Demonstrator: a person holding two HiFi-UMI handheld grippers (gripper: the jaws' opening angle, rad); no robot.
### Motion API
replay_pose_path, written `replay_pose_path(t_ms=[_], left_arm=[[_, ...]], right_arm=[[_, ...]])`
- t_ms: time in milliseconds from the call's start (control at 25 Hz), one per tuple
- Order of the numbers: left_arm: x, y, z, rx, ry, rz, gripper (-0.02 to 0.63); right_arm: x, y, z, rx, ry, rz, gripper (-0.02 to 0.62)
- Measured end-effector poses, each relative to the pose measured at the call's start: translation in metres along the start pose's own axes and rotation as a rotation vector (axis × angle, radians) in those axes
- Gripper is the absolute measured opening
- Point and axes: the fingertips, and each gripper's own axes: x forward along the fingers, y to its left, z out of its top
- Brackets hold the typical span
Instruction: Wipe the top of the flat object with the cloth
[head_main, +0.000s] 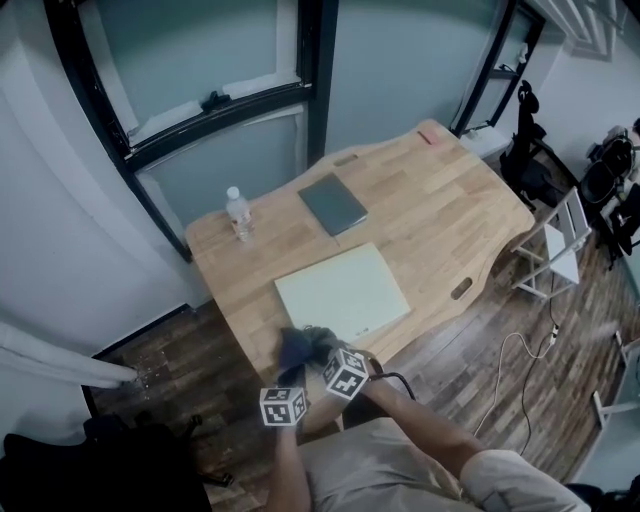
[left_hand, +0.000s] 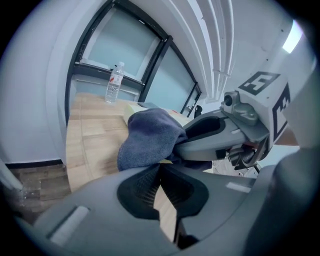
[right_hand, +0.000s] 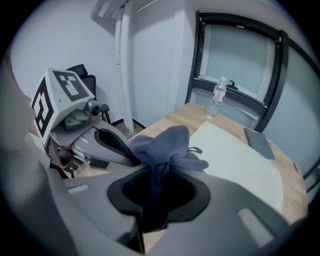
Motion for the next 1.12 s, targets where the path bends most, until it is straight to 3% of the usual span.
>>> replay_pose_path(t_ms=[240,360,520,640,920,1120], left_arm=[[-0.019,0.012,0.002,-0.034,-0.028,0.058,0.008],[-0.026,0.008,0.001,0.002,0.006,0.093,0.008],[-0.045,-0.006,0.007,0.003,-0.013,0.167,0.008],[-0.060,-0.019,0.015,-0.005,-0.064,0.222,0.008],[-0.075,-0.058,0.047,-0.019,-0.170,0.306,0.008],[-0.072,-0.109,0.079,-0.008,-0.182,0.285,0.008]], right_arm=[[0.005,0.014,0.007,-0.087,-0.005,0.039,0.080],[0.005,0.036,0.012,-0.083,-0.005,0.141,0.080],[-0.013,0.052,0.012,0.038,-0.055,0.238,0.080],[-0.033,0.056,0.015,0.108,-0.096,0.259,0.080],[-0.084,0.035,0.022,0.210,-0.161,0.211,0.080],[-0.129,0.007,0.007,0.447,-0.272,0.056,0.080]])
